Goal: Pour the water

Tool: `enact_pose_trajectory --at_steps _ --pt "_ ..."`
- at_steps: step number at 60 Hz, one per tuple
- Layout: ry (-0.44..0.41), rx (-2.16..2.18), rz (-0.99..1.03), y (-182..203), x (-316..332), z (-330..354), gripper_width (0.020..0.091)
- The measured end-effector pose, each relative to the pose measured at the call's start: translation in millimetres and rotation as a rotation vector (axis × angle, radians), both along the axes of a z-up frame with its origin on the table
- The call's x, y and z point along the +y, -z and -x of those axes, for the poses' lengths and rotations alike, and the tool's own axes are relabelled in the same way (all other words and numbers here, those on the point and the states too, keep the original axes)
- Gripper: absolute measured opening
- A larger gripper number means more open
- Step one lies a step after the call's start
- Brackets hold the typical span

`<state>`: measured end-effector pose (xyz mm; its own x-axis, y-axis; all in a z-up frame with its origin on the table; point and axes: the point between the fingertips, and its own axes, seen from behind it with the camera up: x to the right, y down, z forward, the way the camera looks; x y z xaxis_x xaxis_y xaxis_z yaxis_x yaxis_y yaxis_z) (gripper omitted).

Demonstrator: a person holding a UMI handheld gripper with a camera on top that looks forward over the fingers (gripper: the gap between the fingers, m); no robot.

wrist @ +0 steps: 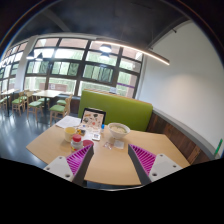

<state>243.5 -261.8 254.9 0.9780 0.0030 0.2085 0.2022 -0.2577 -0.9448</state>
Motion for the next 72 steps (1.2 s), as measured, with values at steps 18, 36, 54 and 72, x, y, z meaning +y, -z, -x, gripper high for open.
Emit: enact_pose_trajectory --at_steps 18,36,54,72 --pt "-0.038 0.069 0.09 52 20 35 0.0801" --pt "-0.184 0.162 0.119 154 93 123 0.0798" --pt "-0.104 0.116 0.053 186 185 158 0.0793" --pt "-0.024 0.069 0.074 201 206 147 0.0425"
